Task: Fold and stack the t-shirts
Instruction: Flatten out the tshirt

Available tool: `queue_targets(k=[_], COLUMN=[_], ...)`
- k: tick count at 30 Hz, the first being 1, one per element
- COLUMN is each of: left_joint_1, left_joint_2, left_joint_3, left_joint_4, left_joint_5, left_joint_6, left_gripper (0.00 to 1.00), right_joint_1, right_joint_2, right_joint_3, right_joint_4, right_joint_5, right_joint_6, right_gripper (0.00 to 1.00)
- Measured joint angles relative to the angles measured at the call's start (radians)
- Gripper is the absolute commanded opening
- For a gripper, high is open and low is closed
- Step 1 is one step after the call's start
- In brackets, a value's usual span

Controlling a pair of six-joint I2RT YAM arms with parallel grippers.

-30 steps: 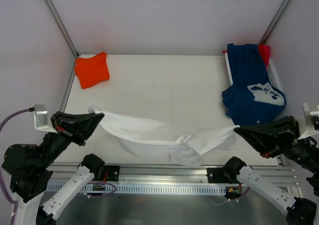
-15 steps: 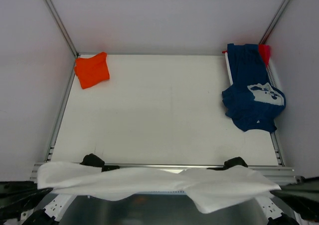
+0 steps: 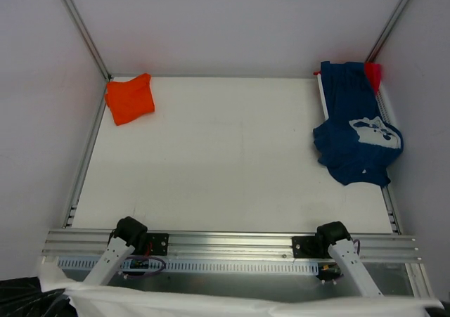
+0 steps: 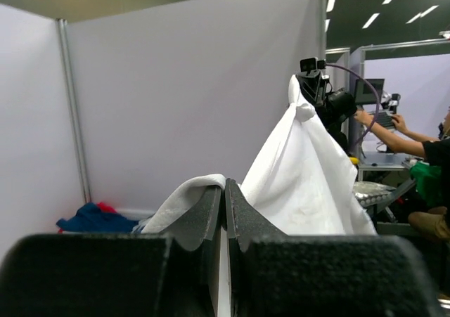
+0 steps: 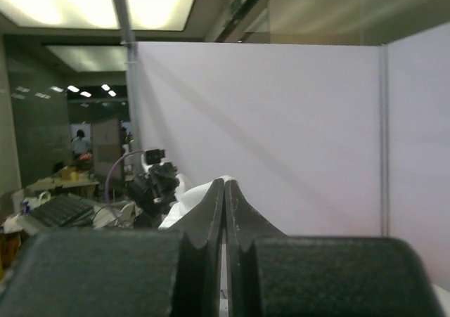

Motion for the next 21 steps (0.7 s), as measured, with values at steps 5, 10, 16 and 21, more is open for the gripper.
queue_targets(k=[5,10,16,21], left_joint_1=[0.006,0.006,0.005,0.006], left_joint_2=[-0.064,-0.064,-0.063,-0.029], left_joint_3=[-0.191,-0.441,-0.709,-0.871], left_joint_4=[0.024,0.029,0.007,0.009], left_joint_5=[-0.09,-0.255,-0.588,-0.886], left_joint_6=[0.004,0.027,0.049,0.011], left_gripper=[0.0,0.0,0.0,0.0], right_joint_1=[-0.006,-0.02,-0.022,-0.022], right_joint_2=[-0.073,-0.116,-0.146,-0.134], right_joint_3=[-0.266,-0.57,-0.868,-1.086], right_joint_4=[-0.083,-0.146,-0.143,-0.09], right_joint_5=[0.121,0.247,0.375,0.465], right_joint_6=[-0.051,-0.117,-0.186,-0.227], right_gripper=[0.0,0.01,0.0,0.0])
